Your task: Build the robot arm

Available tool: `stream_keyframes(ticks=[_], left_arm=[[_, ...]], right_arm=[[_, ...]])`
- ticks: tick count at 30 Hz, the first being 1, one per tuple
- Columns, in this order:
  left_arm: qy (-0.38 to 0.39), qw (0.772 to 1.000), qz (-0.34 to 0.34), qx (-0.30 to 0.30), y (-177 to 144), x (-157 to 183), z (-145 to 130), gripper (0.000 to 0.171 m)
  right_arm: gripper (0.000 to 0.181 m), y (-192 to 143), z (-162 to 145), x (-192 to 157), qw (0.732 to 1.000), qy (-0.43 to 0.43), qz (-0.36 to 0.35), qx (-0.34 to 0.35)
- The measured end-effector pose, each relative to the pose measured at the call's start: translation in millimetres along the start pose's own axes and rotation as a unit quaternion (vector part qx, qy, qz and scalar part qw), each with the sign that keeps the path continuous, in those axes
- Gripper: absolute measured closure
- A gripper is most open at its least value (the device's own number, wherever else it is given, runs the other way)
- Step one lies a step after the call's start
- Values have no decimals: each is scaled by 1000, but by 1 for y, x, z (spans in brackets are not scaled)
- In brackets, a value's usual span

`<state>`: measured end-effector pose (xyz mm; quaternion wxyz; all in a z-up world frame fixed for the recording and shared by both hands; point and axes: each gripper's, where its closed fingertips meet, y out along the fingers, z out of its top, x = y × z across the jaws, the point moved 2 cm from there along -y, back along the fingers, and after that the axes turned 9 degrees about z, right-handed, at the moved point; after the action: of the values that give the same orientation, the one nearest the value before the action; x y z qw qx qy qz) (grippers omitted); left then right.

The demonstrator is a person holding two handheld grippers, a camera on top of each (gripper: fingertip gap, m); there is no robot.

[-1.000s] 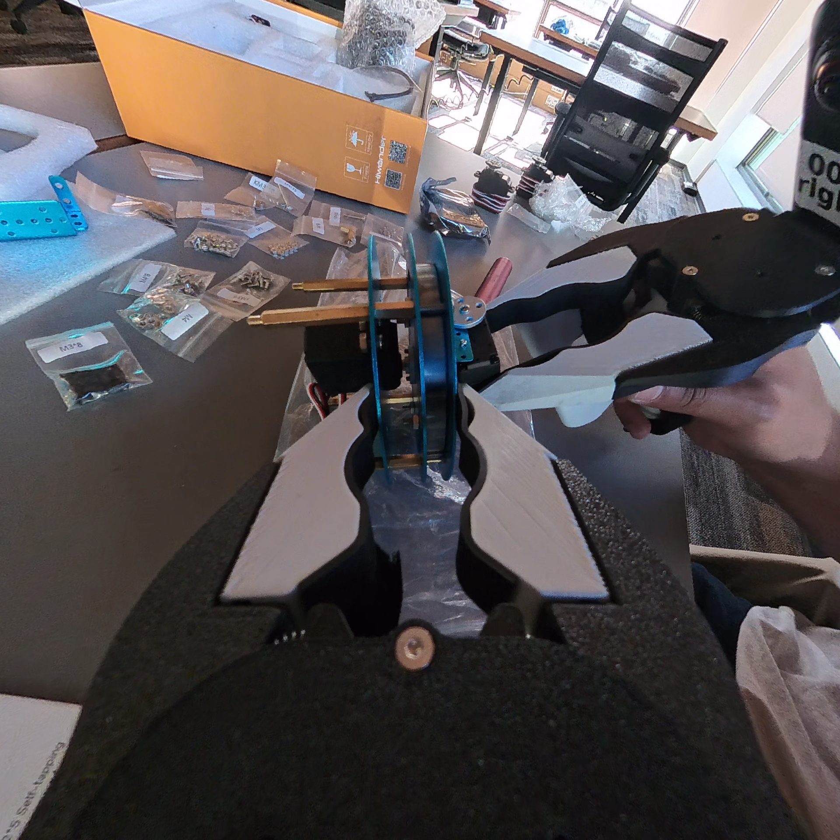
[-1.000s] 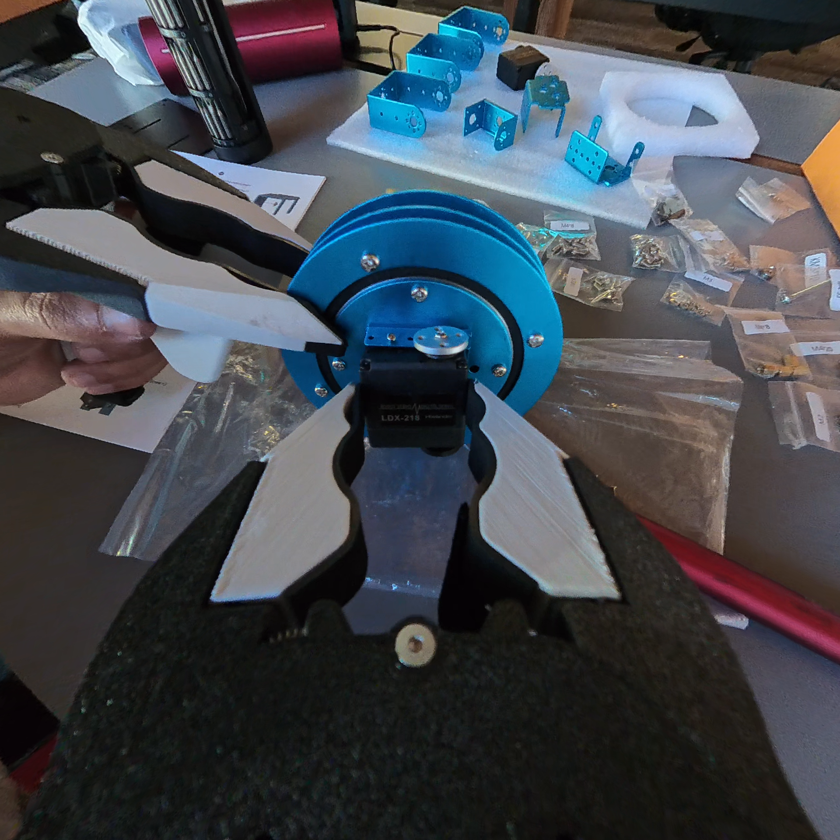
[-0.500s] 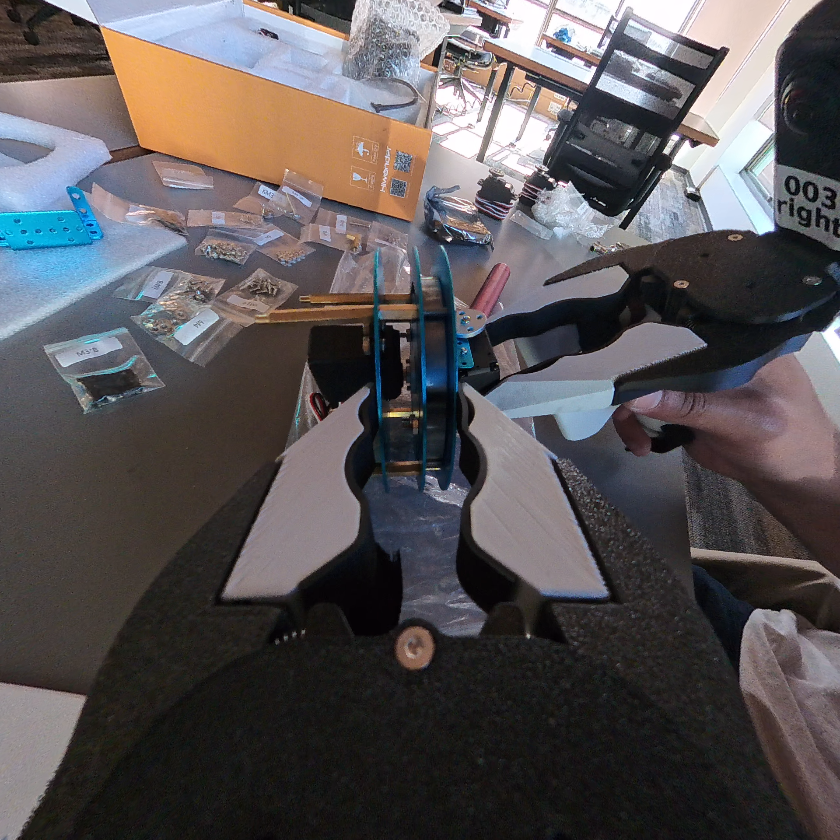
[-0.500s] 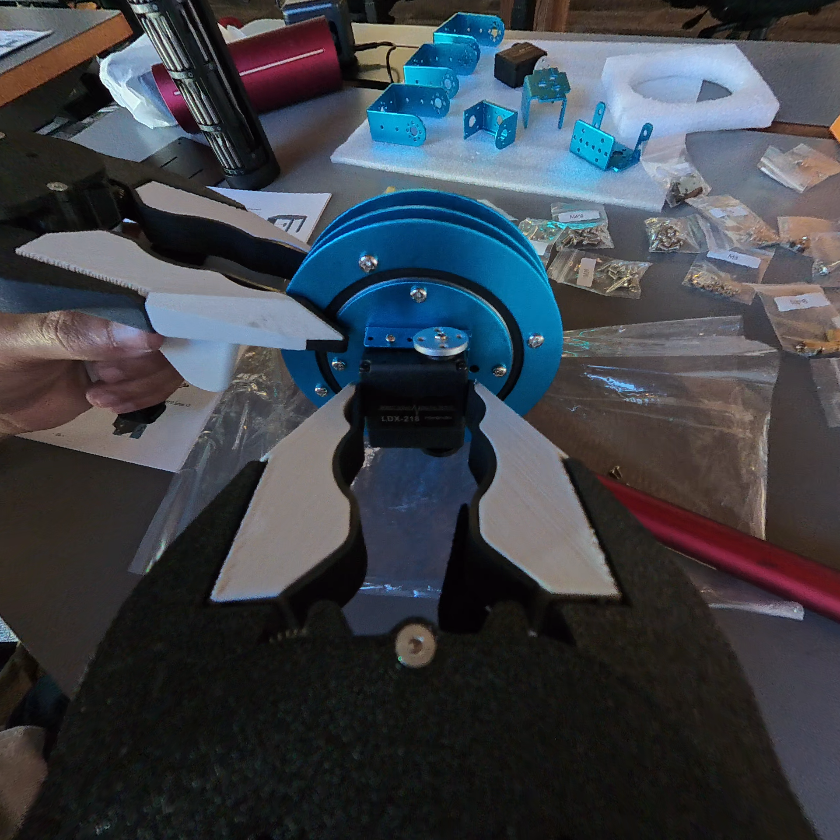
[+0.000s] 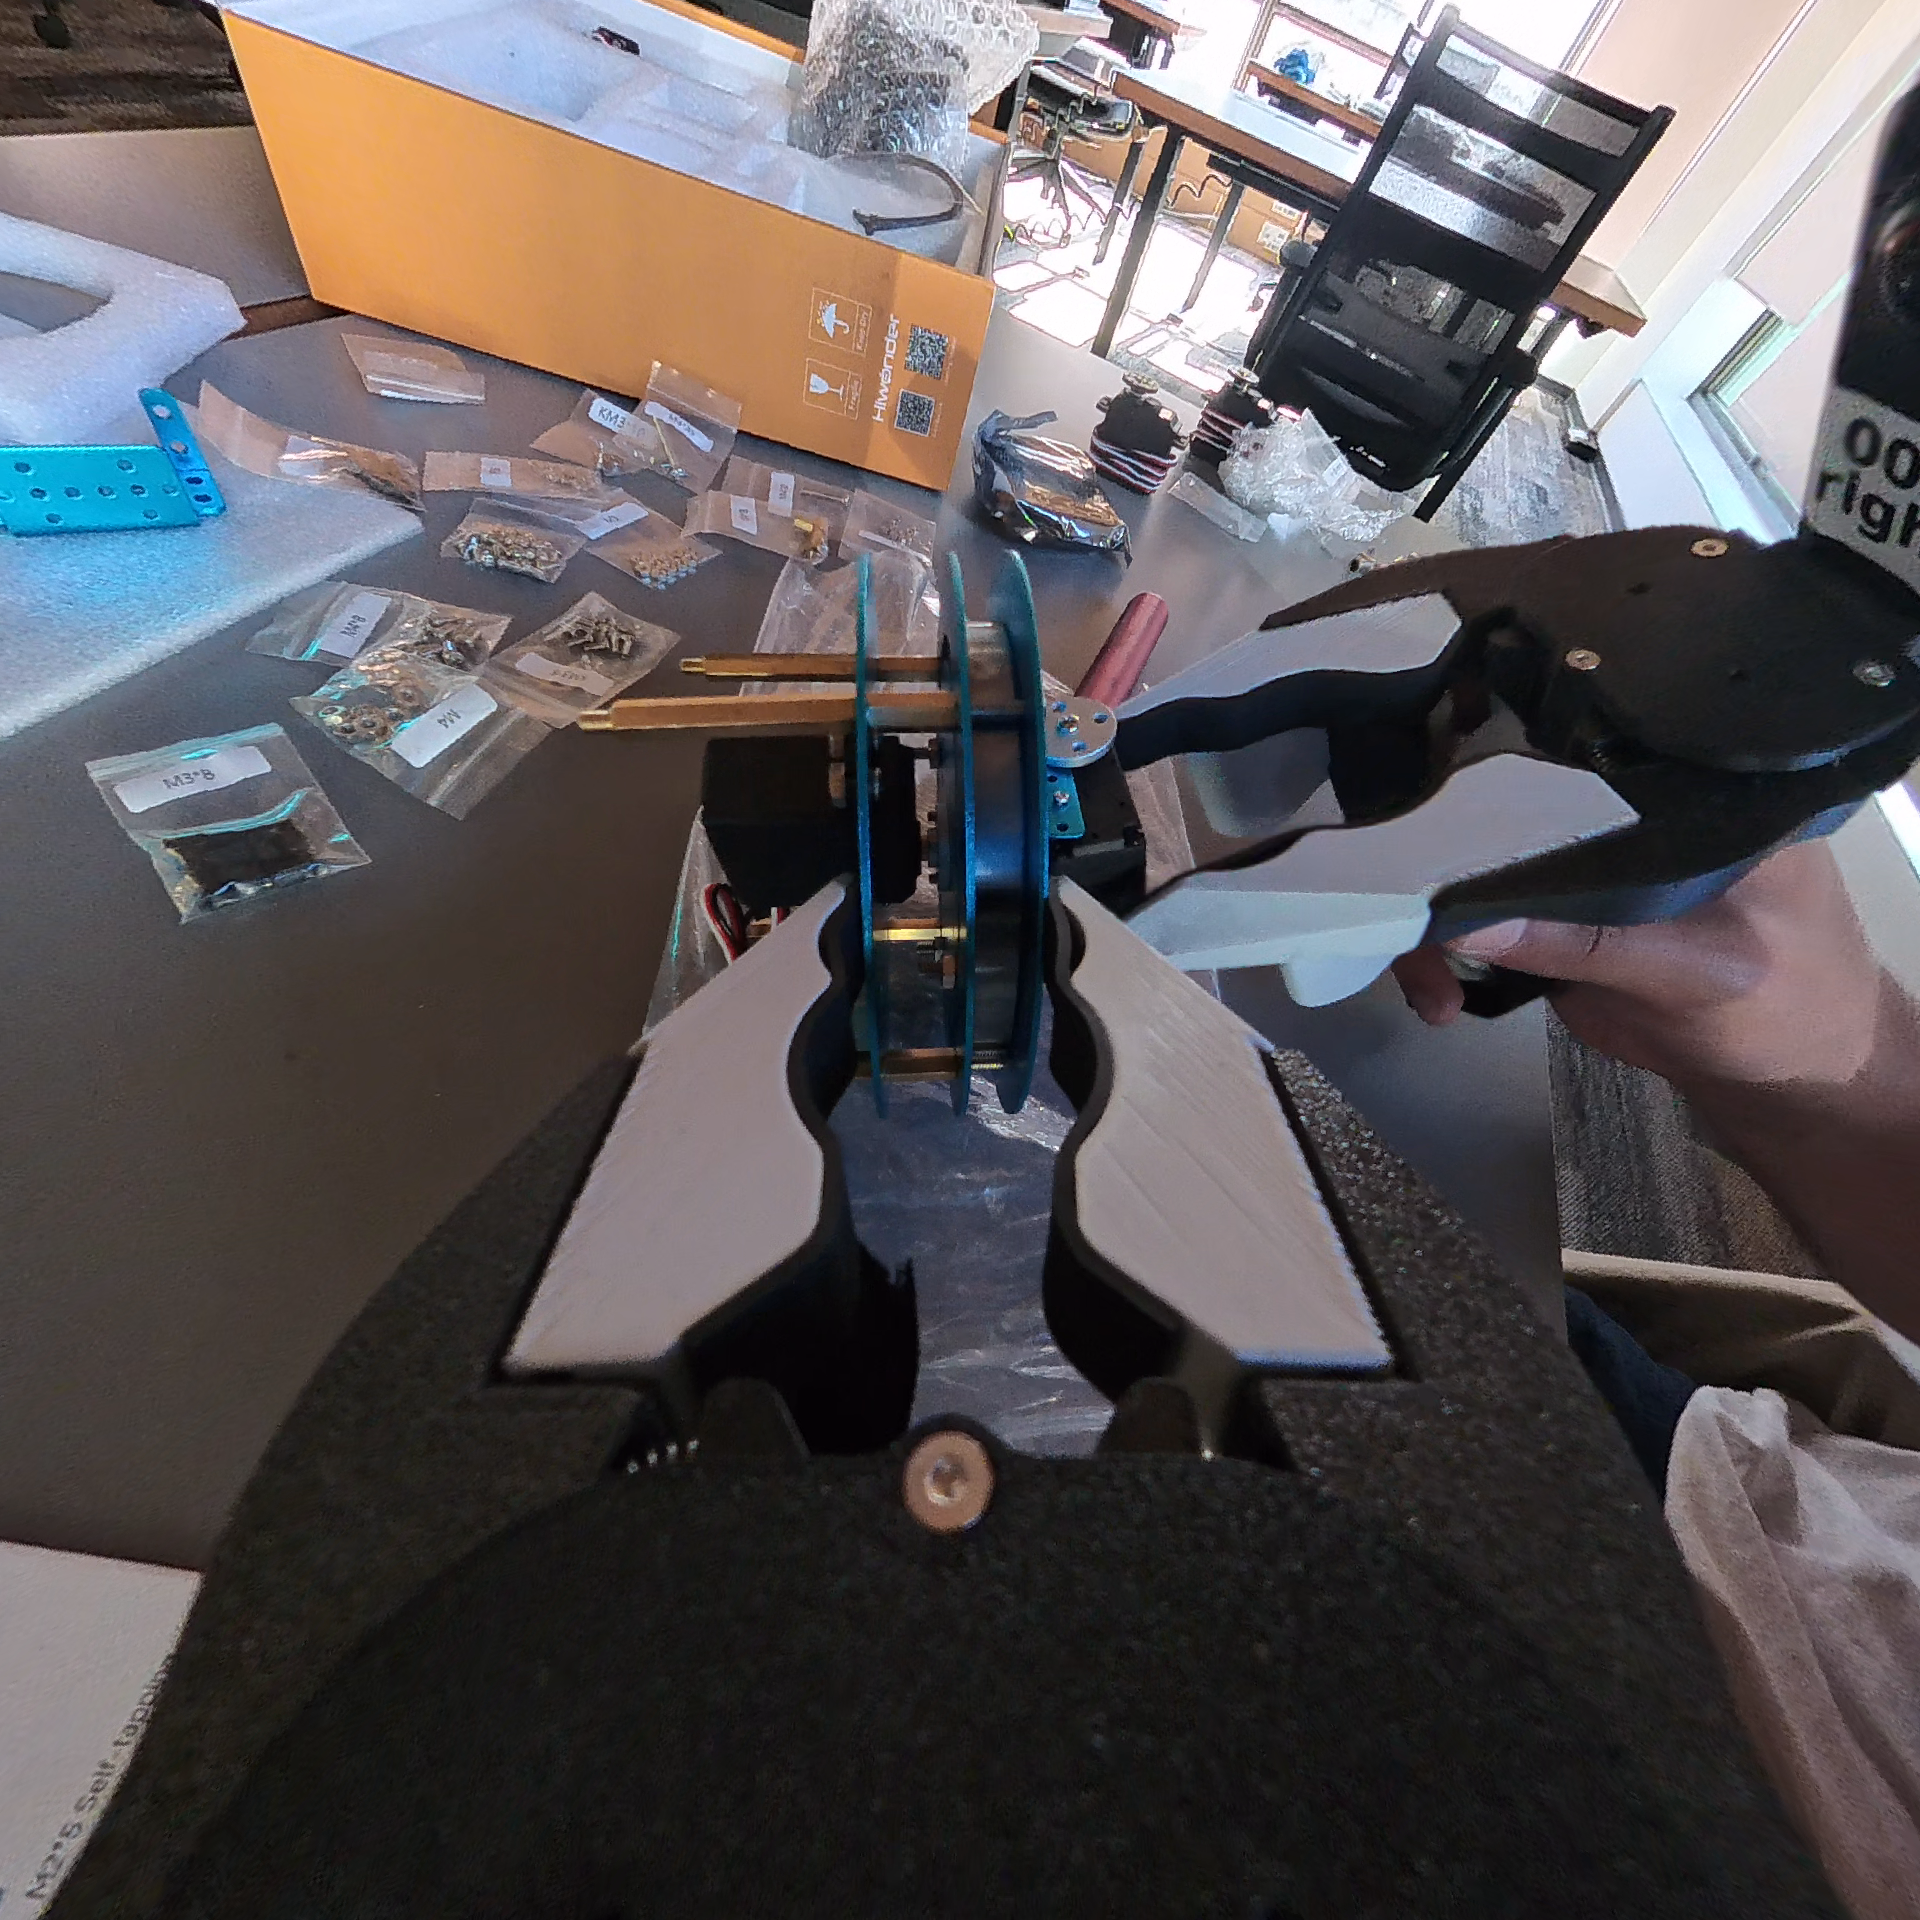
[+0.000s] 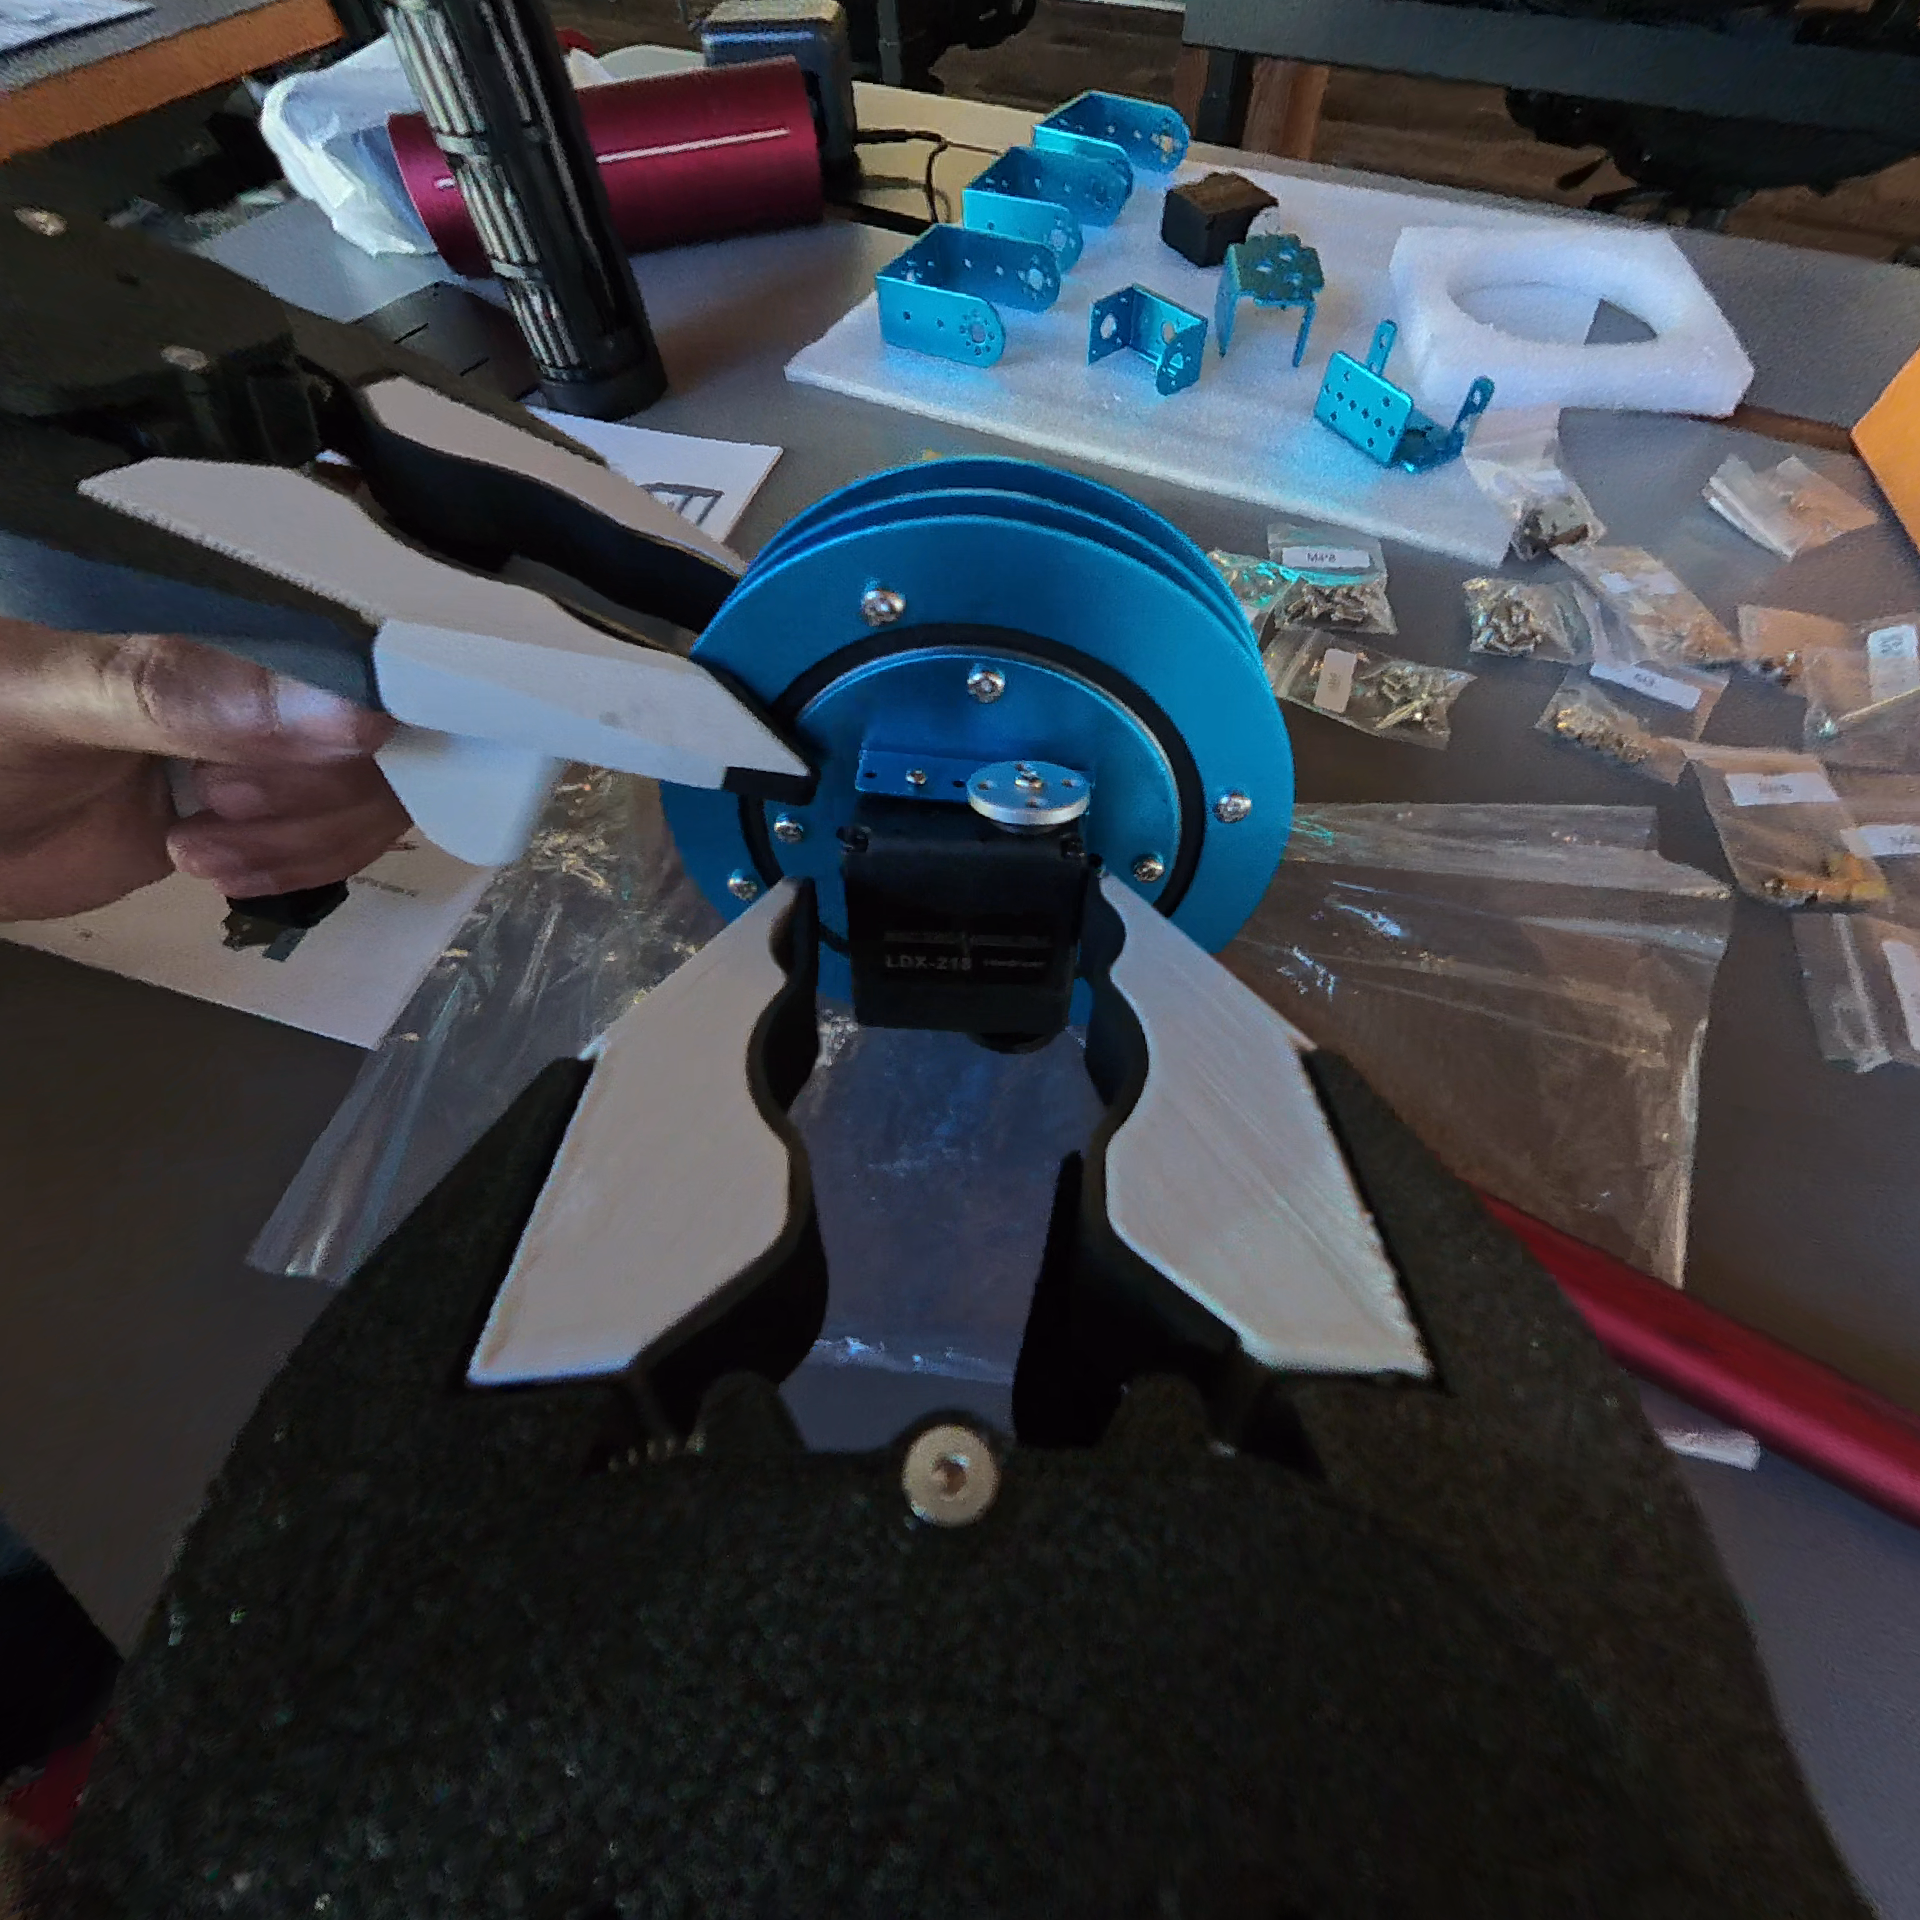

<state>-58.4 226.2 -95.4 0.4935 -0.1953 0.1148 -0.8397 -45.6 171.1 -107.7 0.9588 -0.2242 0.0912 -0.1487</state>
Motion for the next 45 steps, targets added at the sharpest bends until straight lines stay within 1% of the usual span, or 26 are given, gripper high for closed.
stream_keyframes(ticks=[3,4,6,7,9,10,11,13,15,17,18,20,22,24,25,29,32,33,34,36,37,41,45], left_arm=[[0,1000,-3,1,0,0,0,139],[0,1000,-5,1,0,0,0,139],[-1,1000,-5,1,0,0,0,139],[0,1000,-5,1,0,0,0,139],[0,1000,-5,1,0,0,0,139],[1,1000,-5,1,0,0,0,139],[1,1000,-7,1,0,0,0,139],[3,1000,-12,2,0,-1,0,139],[5,1000,-18,3,0,-2,0,139],[7,1000,-24,6,-1,-2,-1,139],[8,1000,-27,7,-1,-2,0,139],[9,999,-33,8,0,-2,0,139],[12,999,-39,10,0,-2,-1,139],[12,999,-43,11,-1,-3,-1,139],[11,999,-43,10,-1,-3,-1,139],[9,999,-38,11,0,-5,-1,139],[5,999,-37,13,1,-3,-1,139],[4,999,-36,14,1,-3,-1,139],[3,999,-37,14,2,-3,-1,139],[-1,999,-33,15,2,-4,-1,139],[-3,999,-32,15,3,-4,-1,139],[-7,1000,-27,11,2,-4,-1,139],[-9,1000,-27,9,1,-5,-2,139]], right_arm=[[129,-4,1,-1,998,-56,1,-11],[129,-5,-1,0,998,-61,4,-19],[127,-4,-8,5,998,-44,6,-42],[123,-5,-9,5,998,-33,13,-44],[123,-10,-8,3,999,-21,29,-33],[121,-14,-7,2,998,-32,38,-30],[115,-18,-6,1,996,-64,45,-35],[111,-32,-1,11,986,-148,32,-72],[98,-42,10,20,973,-205,46,-93],[73,-41,14,36,962,-237,67,-121],[64,-35,11,43,958,-236,90,-133],[59,-19,1,45,952,-210,171,-145],[59,-3,0,43,945,-194,235,-122],[63,5,4,25,926,-158,332,-87],[57,10,5,21,921,-147,351,-79],[68,25,5,27,930,-160,323,-64],[67,27,5,28,933,-154,322,-46],[66,29,5,29,933,-146,326,-40],[68,29,5,29,931,-129,338,-42],[74,31,0,28,925,-89,363,-66],[72,32,0,29,926,-76,362,-71],[59,30,4,35,948,-95,296,-62],[61,22,7,41,958,-121,257,-48]])
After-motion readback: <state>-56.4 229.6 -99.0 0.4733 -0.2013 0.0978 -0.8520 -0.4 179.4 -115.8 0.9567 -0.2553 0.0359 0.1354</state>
